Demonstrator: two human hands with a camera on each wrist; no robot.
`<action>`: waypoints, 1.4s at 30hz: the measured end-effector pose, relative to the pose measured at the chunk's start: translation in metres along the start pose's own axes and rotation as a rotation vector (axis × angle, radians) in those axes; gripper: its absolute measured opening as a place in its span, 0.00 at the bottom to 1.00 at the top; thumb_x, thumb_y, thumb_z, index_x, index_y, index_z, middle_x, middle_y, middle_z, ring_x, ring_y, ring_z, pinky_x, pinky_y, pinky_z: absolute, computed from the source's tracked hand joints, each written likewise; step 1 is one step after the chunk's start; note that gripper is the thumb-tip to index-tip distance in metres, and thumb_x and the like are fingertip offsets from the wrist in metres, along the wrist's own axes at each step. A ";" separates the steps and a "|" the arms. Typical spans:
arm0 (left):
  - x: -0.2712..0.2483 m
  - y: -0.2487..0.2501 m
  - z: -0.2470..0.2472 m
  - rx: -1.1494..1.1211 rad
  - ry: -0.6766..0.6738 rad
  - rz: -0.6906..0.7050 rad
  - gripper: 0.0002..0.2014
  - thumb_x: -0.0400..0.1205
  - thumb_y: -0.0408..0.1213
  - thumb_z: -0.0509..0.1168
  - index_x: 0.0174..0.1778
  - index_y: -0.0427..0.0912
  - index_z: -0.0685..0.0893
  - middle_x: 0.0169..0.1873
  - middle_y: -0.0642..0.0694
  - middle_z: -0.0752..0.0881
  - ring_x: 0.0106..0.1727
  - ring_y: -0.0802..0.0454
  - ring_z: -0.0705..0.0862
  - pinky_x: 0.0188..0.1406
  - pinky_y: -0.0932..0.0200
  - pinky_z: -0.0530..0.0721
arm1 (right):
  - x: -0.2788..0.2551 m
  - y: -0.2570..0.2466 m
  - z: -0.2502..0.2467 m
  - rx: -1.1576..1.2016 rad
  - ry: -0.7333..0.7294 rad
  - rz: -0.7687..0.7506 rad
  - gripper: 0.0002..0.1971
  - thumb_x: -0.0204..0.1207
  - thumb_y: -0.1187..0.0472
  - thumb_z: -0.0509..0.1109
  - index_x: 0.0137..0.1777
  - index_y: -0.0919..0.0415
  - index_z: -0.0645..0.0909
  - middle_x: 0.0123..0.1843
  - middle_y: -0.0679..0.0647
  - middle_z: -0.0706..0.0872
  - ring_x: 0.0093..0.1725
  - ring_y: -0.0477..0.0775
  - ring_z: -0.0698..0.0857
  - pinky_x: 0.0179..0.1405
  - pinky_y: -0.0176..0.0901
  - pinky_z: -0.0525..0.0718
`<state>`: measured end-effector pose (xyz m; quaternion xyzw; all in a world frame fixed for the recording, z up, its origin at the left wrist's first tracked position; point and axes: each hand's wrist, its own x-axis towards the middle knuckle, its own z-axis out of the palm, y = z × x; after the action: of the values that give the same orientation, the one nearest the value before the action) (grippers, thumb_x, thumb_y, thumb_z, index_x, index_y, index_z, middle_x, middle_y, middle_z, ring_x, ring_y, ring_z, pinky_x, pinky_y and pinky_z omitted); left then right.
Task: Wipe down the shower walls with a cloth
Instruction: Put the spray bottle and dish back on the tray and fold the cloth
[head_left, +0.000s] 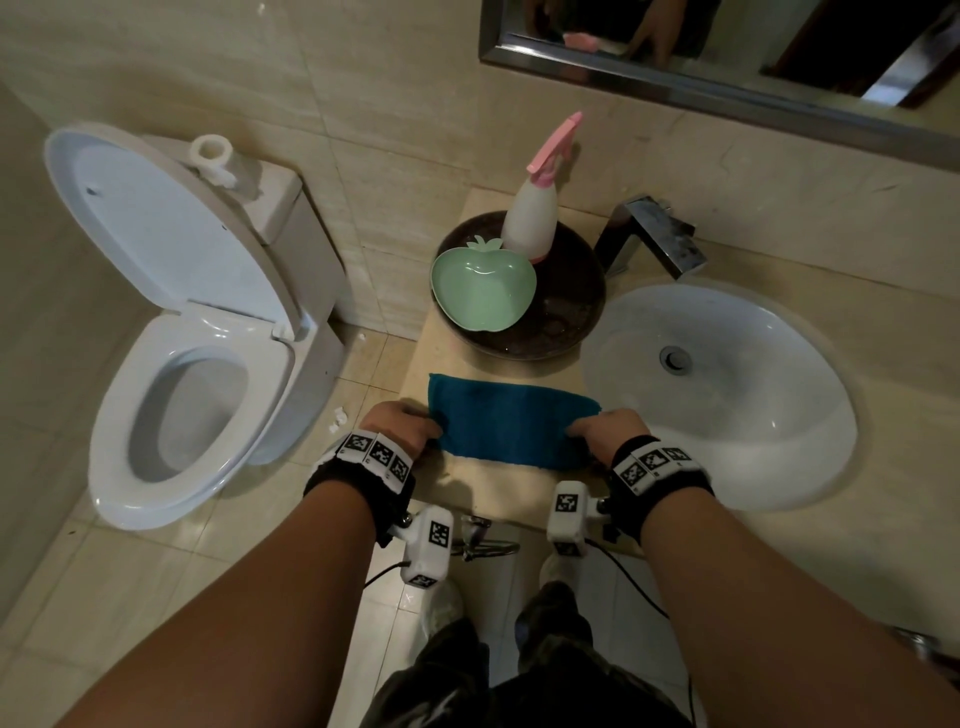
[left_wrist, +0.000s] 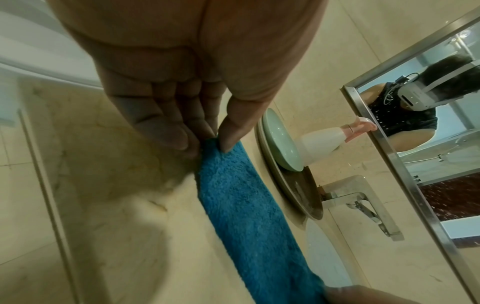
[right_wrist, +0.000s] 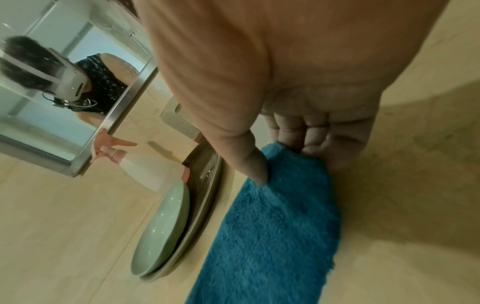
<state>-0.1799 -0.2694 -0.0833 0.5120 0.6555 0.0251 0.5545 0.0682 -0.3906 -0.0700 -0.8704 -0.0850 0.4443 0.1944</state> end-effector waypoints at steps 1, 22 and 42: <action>-0.001 0.000 0.000 -0.001 -0.006 0.004 0.04 0.78 0.33 0.78 0.42 0.47 0.91 0.41 0.39 0.93 0.46 0.39 0.93 0.52 0.41 0.94 | -0.003 0.000 0.000 0.030 0.012 -0.020 0.28 0.71 0.55 0.82 0.67 0.69 0.82 0.52 0.64 0.89 0.49 0.64 0.89 0.53 0.56 0.92; 0.005 -0.036 -0.041 -0.077 0.057 -0.008 0.05 0.75 0.46 0.76 0.43 0.51 0.92 0.40 0.45 0.94 0.46 0.43 0.94 0.52 0.42 0.94 | -0.062 -0.053 0.096 -0.172 -0.146 -0.583 0.22 0.81 0.58 0.73 0.74 0.53 0.78 0.63 0.51 0.89 0.60 0.54 0.87 0.64 0.47 0.83; 0.004 -0.025 -0.054 0.013 0.122 0.146 0.01 0.79 0.42 0.73 0.42 0.52 0.89 0.41 0.48 0.91 0.48 0.43 0.91 0.55 0.39 0.93 | -0.044 -0.040 0.082 -0.113 -0.118 -0.454 0.14 0.84 0.60 0.71 0.69 0.57 0.86 0.60 0.57 0.91 0.60 0.60 0.88 0.65 0.54 0.86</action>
<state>-0.2359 -0.2499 -0.0800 0.5596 0.6490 0.0923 0.5070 -0.0233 -0.3466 -0.0645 -0.8108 -0.3145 0.4340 0.2353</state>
